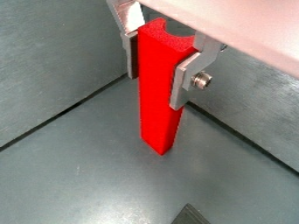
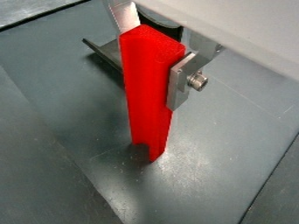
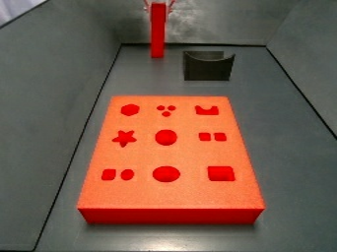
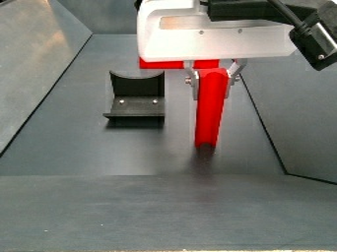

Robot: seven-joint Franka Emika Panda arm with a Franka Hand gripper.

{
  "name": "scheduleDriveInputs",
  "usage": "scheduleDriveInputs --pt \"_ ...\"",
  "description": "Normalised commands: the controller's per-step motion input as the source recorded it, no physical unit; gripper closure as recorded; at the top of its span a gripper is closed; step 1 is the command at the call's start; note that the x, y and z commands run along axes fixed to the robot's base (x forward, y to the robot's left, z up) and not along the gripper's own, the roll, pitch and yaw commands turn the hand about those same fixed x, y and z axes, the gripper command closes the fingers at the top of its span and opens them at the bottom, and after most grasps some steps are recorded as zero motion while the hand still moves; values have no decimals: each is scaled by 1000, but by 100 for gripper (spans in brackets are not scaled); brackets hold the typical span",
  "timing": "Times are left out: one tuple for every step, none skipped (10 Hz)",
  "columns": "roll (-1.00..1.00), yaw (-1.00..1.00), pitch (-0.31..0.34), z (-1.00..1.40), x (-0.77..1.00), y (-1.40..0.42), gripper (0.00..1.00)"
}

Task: Pick up the arch object. Move up. Move to above the board. Insert the arch object.
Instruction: Pick up the arch object, then move up.

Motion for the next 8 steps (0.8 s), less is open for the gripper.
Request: scheduleDriveInputs --pt "0 0 0 0 0 0 100" --pt "0 0 0 0 0 0 100" --pt "0 0 0 0 0 0 100" --pt "0 0 0 833 0 0 100" --pt "-1 31 1 828 13 -25 100" --pt "-8 32 33 701 -7 -33 100" --pt "-6 31 43 548 -6 -23 100" --pt "-1 25 52 317 5 -12 100"
